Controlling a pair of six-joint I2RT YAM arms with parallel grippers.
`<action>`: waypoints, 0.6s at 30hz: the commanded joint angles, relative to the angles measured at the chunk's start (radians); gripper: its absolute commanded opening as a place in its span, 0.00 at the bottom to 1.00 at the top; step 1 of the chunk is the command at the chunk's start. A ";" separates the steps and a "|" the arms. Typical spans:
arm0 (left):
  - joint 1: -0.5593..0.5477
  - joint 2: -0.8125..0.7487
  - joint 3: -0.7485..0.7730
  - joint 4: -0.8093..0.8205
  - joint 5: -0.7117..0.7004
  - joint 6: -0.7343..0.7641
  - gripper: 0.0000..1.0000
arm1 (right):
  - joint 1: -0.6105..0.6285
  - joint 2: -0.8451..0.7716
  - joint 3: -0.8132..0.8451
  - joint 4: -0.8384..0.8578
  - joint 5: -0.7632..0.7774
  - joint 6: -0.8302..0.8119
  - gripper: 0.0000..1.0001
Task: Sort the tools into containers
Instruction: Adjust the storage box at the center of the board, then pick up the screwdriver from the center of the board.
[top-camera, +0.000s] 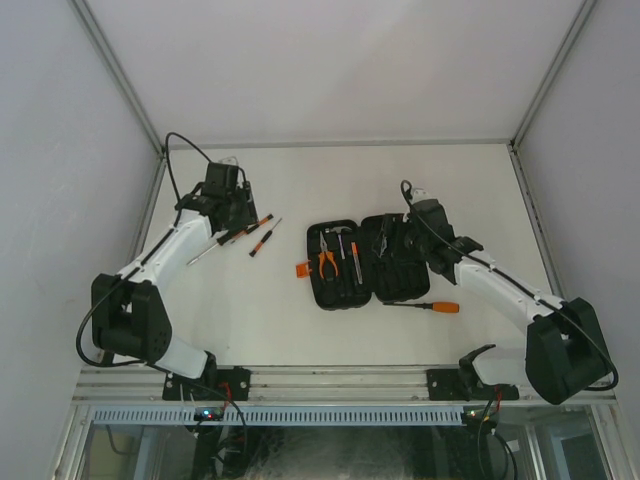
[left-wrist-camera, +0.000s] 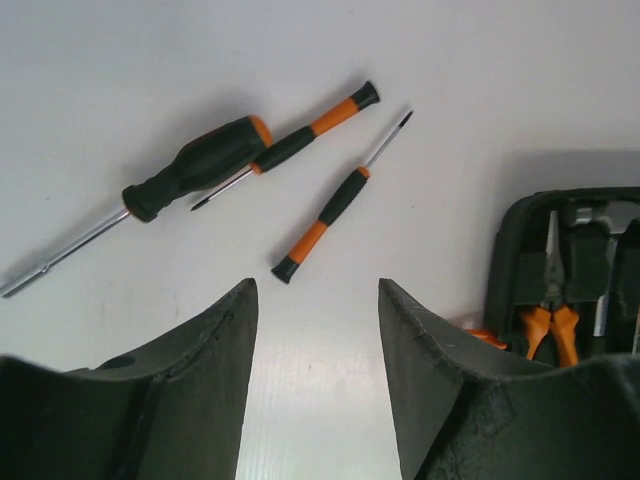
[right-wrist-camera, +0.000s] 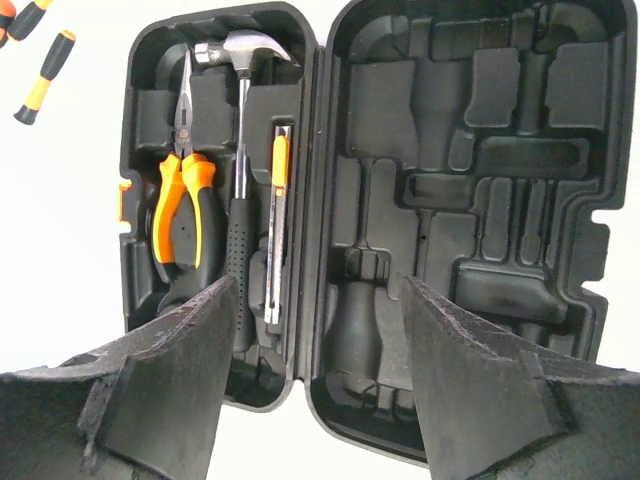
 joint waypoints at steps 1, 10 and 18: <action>0.027 -0.008 0.002 -0.064 -0.025 0.053 0.56 | -0.029 -0.040 -0.008 0.095 -0.039 0.006 0.65; 0.100 0.032 0.029 -0.107 -0.012 0.082 0.56 | -0.065 -0.111 -0.087 0.201 0.016 0.023 0.69; 0.161 0.130 0.110 -0.160 0.036 0.105 0.56 | -0.070 -0.112 -0.106 0.192 0.002 0.018 0.69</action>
